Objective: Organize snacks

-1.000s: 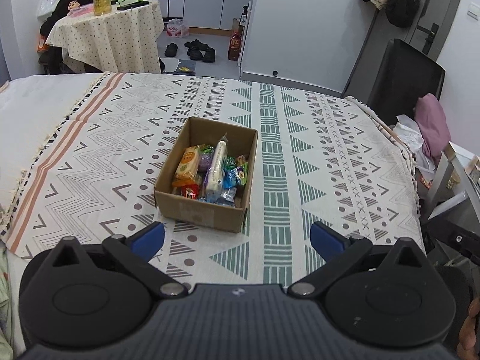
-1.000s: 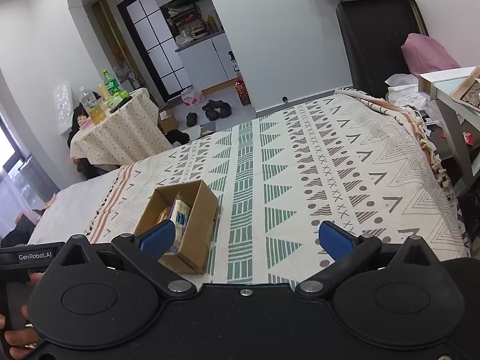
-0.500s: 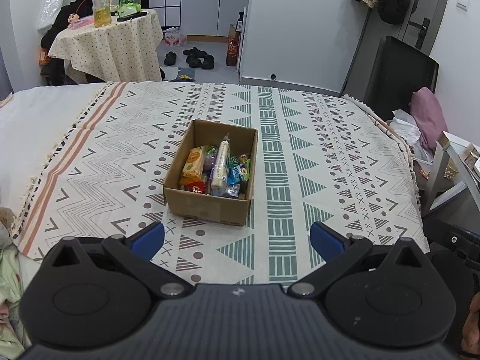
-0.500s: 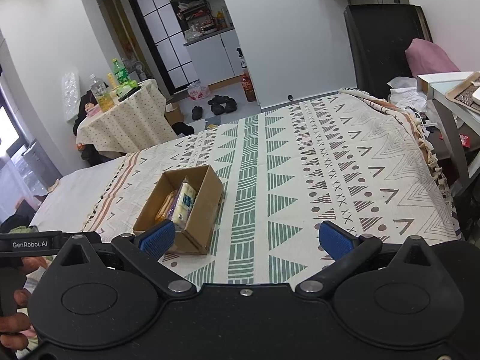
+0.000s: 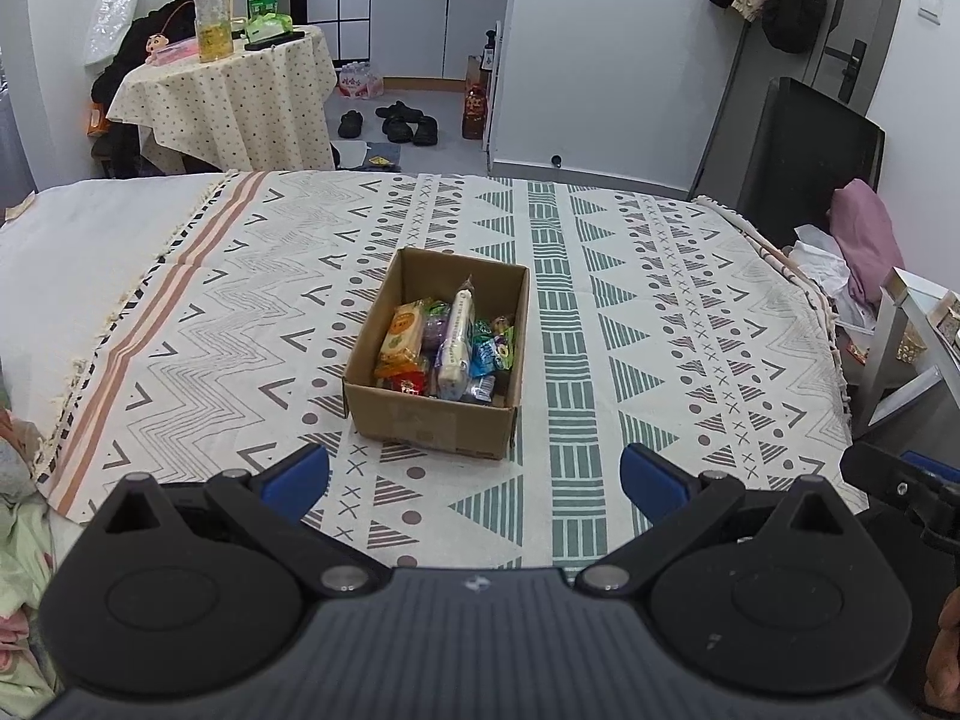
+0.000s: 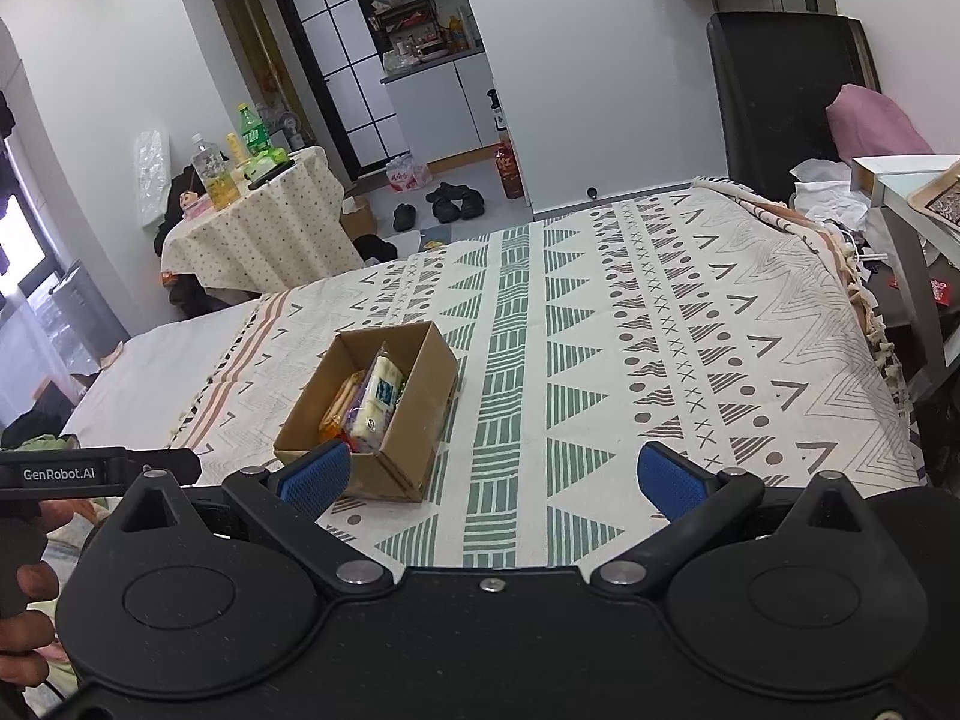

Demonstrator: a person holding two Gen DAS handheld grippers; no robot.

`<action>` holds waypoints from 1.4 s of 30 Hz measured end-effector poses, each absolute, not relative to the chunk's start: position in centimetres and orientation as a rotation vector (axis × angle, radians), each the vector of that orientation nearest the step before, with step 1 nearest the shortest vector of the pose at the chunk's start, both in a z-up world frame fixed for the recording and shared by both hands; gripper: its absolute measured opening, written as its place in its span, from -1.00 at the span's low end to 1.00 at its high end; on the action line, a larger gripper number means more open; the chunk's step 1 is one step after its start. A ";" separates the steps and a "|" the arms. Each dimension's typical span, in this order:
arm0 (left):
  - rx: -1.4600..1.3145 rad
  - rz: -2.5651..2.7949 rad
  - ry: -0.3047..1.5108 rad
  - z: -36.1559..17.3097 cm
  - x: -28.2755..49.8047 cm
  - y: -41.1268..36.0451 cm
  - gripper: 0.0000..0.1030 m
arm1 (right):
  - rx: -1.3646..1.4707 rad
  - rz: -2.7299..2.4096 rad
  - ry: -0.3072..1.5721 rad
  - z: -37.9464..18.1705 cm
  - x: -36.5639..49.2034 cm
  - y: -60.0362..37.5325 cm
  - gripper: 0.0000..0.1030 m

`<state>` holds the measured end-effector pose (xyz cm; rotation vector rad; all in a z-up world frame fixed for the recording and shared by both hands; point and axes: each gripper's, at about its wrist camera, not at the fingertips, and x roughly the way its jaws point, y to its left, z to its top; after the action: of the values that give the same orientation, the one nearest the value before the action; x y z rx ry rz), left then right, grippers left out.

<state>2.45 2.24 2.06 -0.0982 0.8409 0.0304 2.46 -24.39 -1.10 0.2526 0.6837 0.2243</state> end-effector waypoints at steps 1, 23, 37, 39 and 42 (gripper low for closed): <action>-0.099 0.033 0.841 2.1 2.4 2.3 0.99 | 0.251 0.225 0.683 -1.1 2.5 -24.3 1.00; -0.093 0.041 0.844 2.1 2.1 2.6 0.99 | 0.213 0.241 0.691 -0.7 2.5 -23.6 1.00; -0.088 0.039 0.846 2.1 1.9 2.6 0.99 | 0.209 0.244 0.691 -0.6 2.5 -23.4 1.00; -0.087 0.038 0.848 2.1 1.9 2.7 0.99 | 0.209 0.245 0.690 -0.6 2.5 -23.4 1.00; -0.084 0.039 0.850 2.1 1.8 2.8 0.99 | 0.205 0.249 0.691 -0.6 2.4 -23.3 1.00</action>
<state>1.83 2.80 2.08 -0.0837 0.8498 0.0393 2.43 -23.27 -0.58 0.2046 0.6912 0.2487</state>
